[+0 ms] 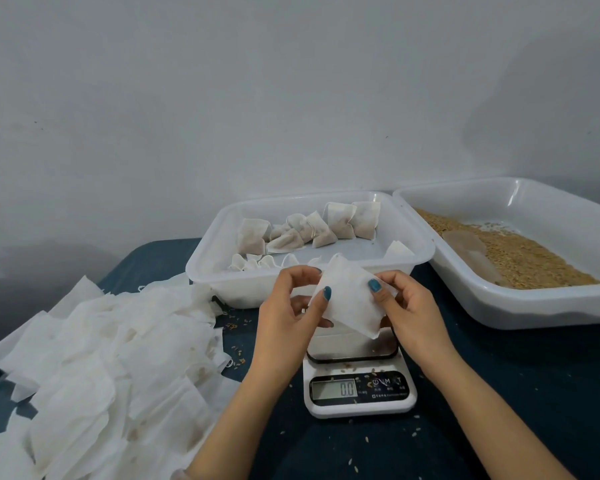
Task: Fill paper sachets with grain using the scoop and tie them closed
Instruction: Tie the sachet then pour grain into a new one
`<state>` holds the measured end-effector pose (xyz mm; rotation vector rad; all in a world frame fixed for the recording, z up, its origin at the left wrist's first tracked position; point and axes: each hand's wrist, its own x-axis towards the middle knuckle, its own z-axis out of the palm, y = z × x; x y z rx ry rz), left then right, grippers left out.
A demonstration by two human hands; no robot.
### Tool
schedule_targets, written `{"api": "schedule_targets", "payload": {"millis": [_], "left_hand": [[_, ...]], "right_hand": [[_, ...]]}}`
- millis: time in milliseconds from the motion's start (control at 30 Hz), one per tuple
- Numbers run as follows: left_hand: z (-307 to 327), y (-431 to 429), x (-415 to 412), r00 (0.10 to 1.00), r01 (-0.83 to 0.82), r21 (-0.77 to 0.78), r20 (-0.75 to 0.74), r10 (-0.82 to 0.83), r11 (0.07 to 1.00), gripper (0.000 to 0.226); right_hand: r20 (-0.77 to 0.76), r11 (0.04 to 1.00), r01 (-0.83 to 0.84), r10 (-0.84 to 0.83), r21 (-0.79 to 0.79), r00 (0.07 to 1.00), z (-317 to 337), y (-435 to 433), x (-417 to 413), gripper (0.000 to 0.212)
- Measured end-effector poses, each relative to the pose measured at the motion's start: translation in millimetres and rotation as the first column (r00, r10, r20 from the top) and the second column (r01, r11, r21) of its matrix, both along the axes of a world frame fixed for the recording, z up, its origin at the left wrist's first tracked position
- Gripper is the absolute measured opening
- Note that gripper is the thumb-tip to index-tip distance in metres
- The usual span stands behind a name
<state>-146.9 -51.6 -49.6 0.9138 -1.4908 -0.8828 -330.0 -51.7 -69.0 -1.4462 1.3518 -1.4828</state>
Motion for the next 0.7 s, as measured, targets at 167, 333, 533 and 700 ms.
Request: {"api": "schedule_targets", "payload": {"millis": [167,333,533,700], "left_hand": [[-0.6,0.7,1.0,0.999,0.006,0.025,0.045,-0.007,1.0,0.006],[-0.3,0.0,2.5,0.999,-0.009,0.01,0.032,0.009,1.0,0.008],[-4.7,-1.1,1.6,0.996,-0.093,0.011,0.017,0.093,0.996,0.009],[-4.2,-4.1,5.9,0.989,-0.15,0.004,-0.001,0.15,0.989,0.011]], "right_hand": [[0.0,1.0,-0.01,0.01,0.001,1.0,-0.6,-0.3,0.0,0.014],[0.01,1.0,0.006,-0.006,0.003,1.0,-2.1,-0.7,-0.9,0.013],[-0.016,1.0,0.01,-0.01,0.006,1.0,-1.6,-0.9,-0.7,0.012],[-0.016,1.0,-0.005,0.005,0.019,1.0,-0.4,-0.7,0.8,0.013]]}}
